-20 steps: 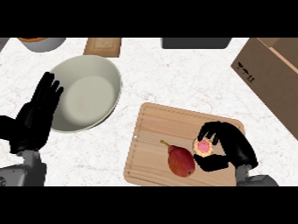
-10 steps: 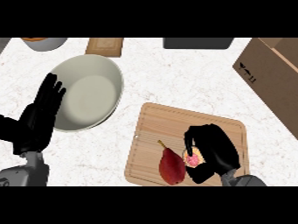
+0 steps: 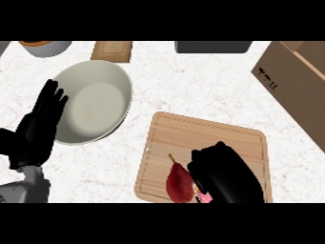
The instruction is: Pick the cupcake from the cutting board and place it in the cardboard box
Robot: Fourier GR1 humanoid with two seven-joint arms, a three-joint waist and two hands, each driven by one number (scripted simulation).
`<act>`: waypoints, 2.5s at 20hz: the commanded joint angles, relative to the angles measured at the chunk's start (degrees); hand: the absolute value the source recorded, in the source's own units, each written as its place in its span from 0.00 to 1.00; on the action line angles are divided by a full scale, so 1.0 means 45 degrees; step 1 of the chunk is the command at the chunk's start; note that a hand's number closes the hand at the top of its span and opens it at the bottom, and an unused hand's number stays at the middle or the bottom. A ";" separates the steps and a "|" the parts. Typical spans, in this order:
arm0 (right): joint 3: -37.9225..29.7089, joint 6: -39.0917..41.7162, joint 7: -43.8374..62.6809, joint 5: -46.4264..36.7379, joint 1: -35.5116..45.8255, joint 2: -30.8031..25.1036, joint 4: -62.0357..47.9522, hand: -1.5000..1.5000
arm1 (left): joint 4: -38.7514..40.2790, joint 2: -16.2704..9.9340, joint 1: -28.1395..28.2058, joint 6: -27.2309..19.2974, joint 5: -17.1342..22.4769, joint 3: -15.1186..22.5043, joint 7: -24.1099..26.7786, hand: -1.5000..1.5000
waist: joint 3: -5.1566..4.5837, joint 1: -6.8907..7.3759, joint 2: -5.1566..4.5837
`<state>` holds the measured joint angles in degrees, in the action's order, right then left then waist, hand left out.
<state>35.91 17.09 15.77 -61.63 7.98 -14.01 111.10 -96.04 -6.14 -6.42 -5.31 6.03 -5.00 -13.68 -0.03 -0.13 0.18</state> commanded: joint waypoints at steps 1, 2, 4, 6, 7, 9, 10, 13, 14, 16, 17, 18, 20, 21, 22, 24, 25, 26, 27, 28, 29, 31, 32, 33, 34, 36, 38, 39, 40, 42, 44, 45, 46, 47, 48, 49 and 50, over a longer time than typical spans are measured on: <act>0.0127 0.1215 0.0593 -0.0112 0.0001 0.0124 0.2405 1.00 | -0.0529 0.0214 0.0324 -0.0020 -0.0093 0.0282 0.0042 0.50 | 0.0003 -0.0005 -0.0001; 0.0060 0.1463 0.1003 0.0088 -0.0449 0.0141 0.3384 1.00 | 0.0106 -0.0430 0.0269 0.0569 0.0555 -0.0580 0.0206 0.50 | -0.0001 -0.0050 0.0000; -0.1232 0.0825 0.1653 0.0791 0.0022 0.1363 0.3435 1.00 | 0.0355 -0.0108 -0.0069 0.0103 0.0147 -0.0320 0.0239 0.50 | -0.0001 -0.0115 -0.0025; -0.1644 0.1072 0.2575 0.0794 0.0323 0.2001 0.4282 1.00 | -0.0035 -0.0010 0.0418 0.0144 0.0103 -0.0131 0.0214 0.50 | -0.0002 -0.0056 0.0004; -0.1777 0.0603 0.2768 0.0205 0.0338 0.2030 0.3773 1.00 | -0.0642 0.0141 0.0842 0.0167 0.0010 0.0246 -0.0045 0.50 | 0.0006 0.0032 0.0002; -0.2489 0.1046 0.3294 0.0424 0.0759 0.2230 0.4648 1.00 | 0.0575 0.0173 0.0000 0.0059 -0.0092 -0.0002 0.0555 0.50 | -0.0004 -0.0080 -0.0030; -0.2829 0.0898 0.3608 0.0215 0.0920 0.2353 0.4808 1.00 | 0.0586 0.0059 -0.0184 -0.0040 -0.0030 -0.0243 0.0477 0.50 | -0.0003 -0.0083 -0.0028; -0.4832 0.1226 0.3800 0.0775 0.2201 0.2374 0.4313 1.00 | 0.0705 -0.0463 -0.0404 0.0488 0.0405 -0.0623 0.0227 0.50 | -0.0003 0.0030 -0.0061; -0.6280 0.1631 0.3574 0.1500 0.2413 0.1861 0.4276 1.00 | 0.0076 -0.0304 0.0377 0.0600 0.0582 -0.0526 0.0319 0.50 | 0.0002 0.0101 -0.0055; -0.7009 0.1641 0.3592 0.1689 0.2647 0.1645 0.4015 1.00 | 0.0190 0.0118 0.0488 0.0293 0.0108 -0.0086 0.0643 0.50 | 0.0005 0.0055 -0.0042; -0.7748 0.2289 0.3945 0.2420 0.3556 0.1717 0.3775 1.00 | -0.0016 0.0036 0.0111 0.0114 0.0032 -0.0009 -0.0062 0.50 | 0.0005 0.0064 -0.0039; -0.8676 0.1617 0.2997 0.2878 0.3475 0.1354 0.2887 1.00 | 0.0783 0.0190 -0.0173 0.0088 -0.0143 0.0023 0.0571 0.50 | 0.0008 0.0035 -0.0071; -0.8898 0.1856 0.2905 0.3015 0.3473 0.1010 0.2332 1.00 | 0.0378 0.0159 -0.0296 -0.0056 -0.0112 0.0021 0.0021 0.50 | 0.0007 0.0042 -0.0048; -1.0134 0.1854 0.2447 0.3565 0.4112 0.0410 0.1583 1.00 | 0.0250 0.0097 0.0004 0.0209 -0.0057 0.0014 0.0517 0.50 | 0.0008 0.0077 -0.0061; -1.0138 0.1523 0.2263 0.3323 0.4431 0.0280 0.0687 1.00 | -0.0279 0.0246 0.0300 -0.0007 -0.0285 0.0310 0.0161 0.50 | 0.0010 0.0130 -0.0057; -1.0503 0.1443 0.1772 0.3618 0.4156 -0.0090 0.0536 1.00 | 0.0442 -0.0091 0.0405 0.0526 0.0181 -0.0282 0.0761 0.50 | 0.0006 0.0074 -0.0050; -1.0881 0.0742 0.0945 0.3417 0.4263 -0.0404 -0.0925 1.00 | -0.0445 0.0187 0.0105 -0.0023 -0.0145 0.0259 -0.0342 0.50 | 0.0014 0.0140 -0.0066; -1.1200 0.0337 0.0462 0.3208 0.4240 -0.0826 -0.1131 1.00 | -0.0232 -0.0105 0.0450 0.0647 0.0451 -0.0199 0.0283 0.50 | 0.0011 0.0143 -0.0069; -1.1133 -0.0011 0.0551 0.2889 0.5355 -0.0932 -0.2325 1.00 | 0.0305 -0.0151 -0.0461 0.0188 0.0070 -0.0211 -0.0155 0.50 | 0.0009 0.0165 -0.0094; -1.1476 0.0175 0.0183 0.2774 0.4890 -0.1638 -0.2240 1.00 | 0.0171 0.0122 0.0017 0.0170 -0.0144 0.0124 0.0205 0.50 | 0.0010 0.0125 -0.0081; -1.1171 -0.0462 -0.0249 0.2057 0.4689 -0.1802 -0.2788 1.00 | 0.0377 -0.0068 0.0138 0.0546 0.0152 -0.0133 0.0574 0.50 | 0.0008 0.0168 -0.0100; -1.1694 -0.0751 -0.0802 0.2275 0.5552 -0.2355 -0.4405 1.00 | 0.0988 0.0234 -0.0199 0.0097 -0.0280 -0.0034 0.0985 0.50 | 0.0007 0.0162 -0.0108; -1.1534 -0.1263 -0.1622 0.2135 0.5146 -0.2418 -0.5034 1.00 | 0.0798 0.0074 -0.0634 0.0044 -0.0216 -0.0045 0.0271 0.50 | 0.0011 0.0145 -0.0098; -1.1072 -0.1889 -0.1363 0.1587 0.4966 -0.1971 -0.5059 1.00 | 0.0432 0.0138 -0.0083 0.0275 -0.0082 0.0043 0.0490 0.50 | 0.0008 0.0147 -0.0071; -1.1212 -0.1822 -0.1501 0.1556 0.5785 -0.2395 -0.6011 1.00 | 0.1793 0.0101 -0.1208 0.0101 0.0030 -0.0360 0.0526 0.50 | 0.0006 0.0130 -0.0106; -1.1436 -0.2592 -0.2491 0.1346 0.5425 -0.2797 -0.7123 1.00 | -0.0012 -0.0042 -0.0210 0.0194 -0.0098 0.0022 -0.0098 0.50 | 0.0013 0.0205 -0.0079; -1.1425 -0.2669 -0.2741 0.1360 0.6461 -0.3104 -0.8422 1.00 | -0.0615 0.0014 0.0368 0.0341 0.0105 0.0043 -0.0138 0.50 | 0.0010 0.0239 -0.0067; -1.1336 -0.3487 -0.3531 0.1022 0.6061 -0.3098 -0.9384 1.00 | 0.1464 -0.0132 -0.0643 0.0421 -0.0009 -0.0380 0.0794 0.50 | 0.0010 0.0213 -0.0142; -1.1279 -0.3315 -0.3456 0.1072 0.6776 -0.3158 -1.0135 1.00 | 0.0567 -0.0101 -0.0231 0.0512 0.0249 -0.0306 0.0373 0.50 | 0.0009 0.0250 -0.0101; -1.0928 -0.2688 -0.3844 0.0300 0.6188 -0.4145 -1.0746 1.00 | 0.0890 0.0134 -0.0182 0.0532 0.0030 -0.0009 0.0842 0.50 | 0.0009 0.0334 -0.0162; -1.0041 -0.1378 -0.3001 -0.0614 0.6164 -0.4408 -1.1232 1.00 | 0.0846 0.0012 -0.0816 0.0361 0.0128 -0.0157 0.0256 0.50 | -0.0003 0.0385 -0.0189; -1.0128 -0.1174 -0.3243 -0.0751 0.6123 -0.4859 -1.2111 1.00 | 0.0269 0.0335 -0.0330 0.0188 -0.0072 0.0237 0.0232 0.50 | 0.0012 0.0589 -0.0208; -0.9886 -0.1034 -0.2897 -0.0858 0.6378 -0.4412 -1.2521 0.00 | 0.0454 0.0628 -0.0164 -0.0018 -0.0301 0.0436 0.0488 0.50 | 0.0009 0.0541 -0.0192; -0.9931 -0.1234 -0.3184 -0.0834 0.6133 -0.4349 -1.3128 0.00 | 0.0892 0.0232 -0.0641 0.0143 -0.0250 0.0129 0.0451 0.50 | 0.0016 0.0468 -0.0245; -1.0593 -0.0980 -0.3602 -0.0248 0.6925 -0.4739 -1.4003 0.00 | 0.0199 0.0427 0.0096 0.0340 -0.0191 0.0451 0.0660 0.50 | 0.0022 0.0627 -0.0206; -1.0634 -0.1477 -0.4152 -0.0139 0.6905 -0.4606 -1.4406 0.00 | 0.0593 0.0186 -0.0713 0.0182 -0.0031 0.0050 0.0096 0.50 | 0.0027 0.0488 -0.0217; -1.0851 -0.1354 -0.4300 0.0091 0.7426 -0.4674 -1.4771 0.00 | 0.0165 0.0450 -0.0056 0.0121 -0.0269 0.0452 0.0261 0.50 | 0.0025 0.0523 -0.0177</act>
<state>-11.96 10.51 -0.73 -61.68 39.27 -34.35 54.51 -93.82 -4.76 -7.93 -4.42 5.40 -4.06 -12.04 -0.93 2.15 0.10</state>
